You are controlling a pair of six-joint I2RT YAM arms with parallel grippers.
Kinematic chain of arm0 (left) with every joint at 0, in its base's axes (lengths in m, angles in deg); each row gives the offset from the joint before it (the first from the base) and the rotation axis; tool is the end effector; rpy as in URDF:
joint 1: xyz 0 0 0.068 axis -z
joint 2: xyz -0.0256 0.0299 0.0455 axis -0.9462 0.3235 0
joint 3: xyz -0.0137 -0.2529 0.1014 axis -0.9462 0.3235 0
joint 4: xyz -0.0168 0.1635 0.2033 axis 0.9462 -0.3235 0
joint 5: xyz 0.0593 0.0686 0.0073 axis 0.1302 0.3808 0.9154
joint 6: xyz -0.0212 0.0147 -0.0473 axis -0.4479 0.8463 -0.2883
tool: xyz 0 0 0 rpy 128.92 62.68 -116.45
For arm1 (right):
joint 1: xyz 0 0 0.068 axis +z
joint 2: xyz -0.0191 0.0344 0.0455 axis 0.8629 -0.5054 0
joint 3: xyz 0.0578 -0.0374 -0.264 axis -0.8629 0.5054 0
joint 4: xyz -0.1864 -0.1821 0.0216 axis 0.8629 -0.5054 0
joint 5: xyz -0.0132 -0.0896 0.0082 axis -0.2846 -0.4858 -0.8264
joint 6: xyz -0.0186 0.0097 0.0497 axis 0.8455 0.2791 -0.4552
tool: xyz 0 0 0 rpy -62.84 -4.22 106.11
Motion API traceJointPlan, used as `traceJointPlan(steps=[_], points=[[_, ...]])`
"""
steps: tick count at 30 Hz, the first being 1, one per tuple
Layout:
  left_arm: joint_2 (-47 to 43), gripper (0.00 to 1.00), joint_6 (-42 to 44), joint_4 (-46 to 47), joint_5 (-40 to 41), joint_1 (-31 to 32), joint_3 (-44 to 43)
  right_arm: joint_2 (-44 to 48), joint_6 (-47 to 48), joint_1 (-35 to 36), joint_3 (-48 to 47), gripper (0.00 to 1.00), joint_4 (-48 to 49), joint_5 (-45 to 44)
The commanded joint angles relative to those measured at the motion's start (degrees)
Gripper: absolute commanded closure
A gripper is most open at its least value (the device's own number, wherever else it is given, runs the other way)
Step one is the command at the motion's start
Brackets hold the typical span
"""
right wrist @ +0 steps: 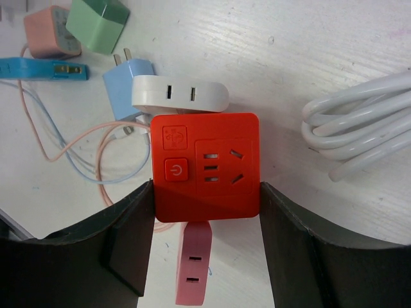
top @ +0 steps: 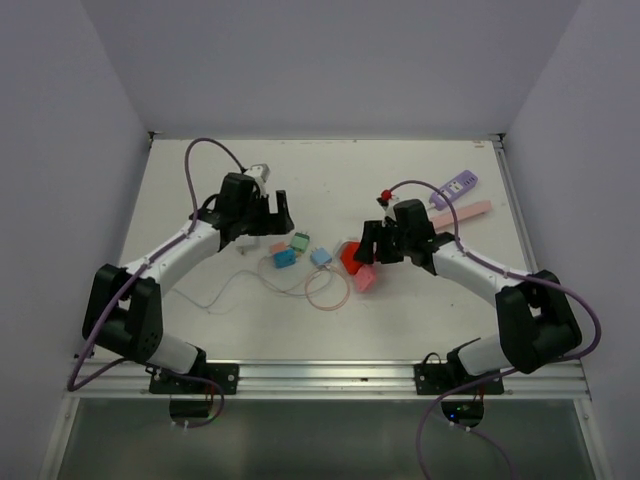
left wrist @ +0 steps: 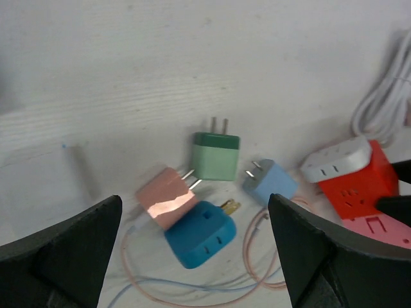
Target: Pull the plug off the socket
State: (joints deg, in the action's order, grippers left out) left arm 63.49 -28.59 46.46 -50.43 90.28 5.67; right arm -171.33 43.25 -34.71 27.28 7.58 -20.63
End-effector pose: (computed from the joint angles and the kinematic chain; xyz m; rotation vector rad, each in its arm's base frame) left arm 0.3015 -0.1089 0.2305 -0.0448 2.4294 -0.4773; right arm 0.2597 0.1312 0.1972 -0.2365 2.4245 0.6876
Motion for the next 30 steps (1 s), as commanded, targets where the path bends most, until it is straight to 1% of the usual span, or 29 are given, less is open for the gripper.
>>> traceJointPlan(steps=[1,3,4,5,7,11,12,13,16,17,19,20,22,23,26,30], points=[[-3.81,0.0,-3.32,7.64,-6.72,3.86,0.54,-0.8,-6.87,0.21,-1.87,1.0,-1.66,-4.78],[-4.17,0.0,-5.42,10.72,-7.86,6.4,2.12,-1.15,-10.67,0.21,-0.91,1.0,-0.96,-5.75],[-4.08,0.0,-6.04,11.77,-8.56,7.03,2.56,-1.24,-14.6,0.21,-0.47,1.0,-0.08,-5.84],[-3.99,0.0,-6.57,13.53,-9.18,7.56,3.35,-1.5,-16.64,0.12,-0.12,1.0,0.36,-5.93],[-3.82,0.0,-7.8,14.51,-9.97,9.31,3.79,-1.67,-22.08,0.21,0.94,1.0,1.5,-6.02],[-2.85,0.01,-8.07,14.51,-9.89,12.91,3.45,-1.94,-27.73,0.21,1.99,0.99,3.17,-4.7],[-2.59,0.0,-8.42,14.42,-9.63,13.1,3.45,-1.94,-28.26,0.21,2.08,0.96,3.18,-4.61],[-2.5,0.0,-8.51,14.25,-9.54,13.36,3.53,-1.94,-28.7,0.12,2.08,0.86,2.74,-5.04],[-1.97,0.0,-8.42,14.16,-9.18,13.8,3.53,-2.12,-29.23,0.21,2.43,0.65,2.65,-5.05],[-1.89,0.0,-8.33,14.16,-9.01,14.06,3.45,-2.29,-29.23,0.21,2.61,0.54,2.74,-4.44],[-1.71,0.0,-8.07,14.16,-8.83,14.5,3.36,-2.2,-29.67,0.21,2.96,0.43,2.74,-3.65],[-1.27,0.0,-7.98,14.16,-8.83,14.85,3.36,-2.12,-29.67,0.12,3.05,0.36,2.74,-3.21],[-1.18,0.0,-8.07,14.07,-8.75,15.21,3.18,-1.33,-29.67,0.12,3.14,0.31,2.12,-3.2],[-1.01,0.0,-8.07,13.98,-8.66,15.38,3.09,-1.06,-29.58,0.12,3.05,0.27,1.77,-3.46],[-1.01,0.0,-7.98,13.98,-8.31,15.56,3.01,-0.1,-28.44,0.12,2.35,0.2,-0.33,-4.96],[-1.09,0.0,-6.67,13.63,-7.69,16.17,2.3,0.26,-25.72,0.03,-0.02,0.14,-4.2,-7.15]])
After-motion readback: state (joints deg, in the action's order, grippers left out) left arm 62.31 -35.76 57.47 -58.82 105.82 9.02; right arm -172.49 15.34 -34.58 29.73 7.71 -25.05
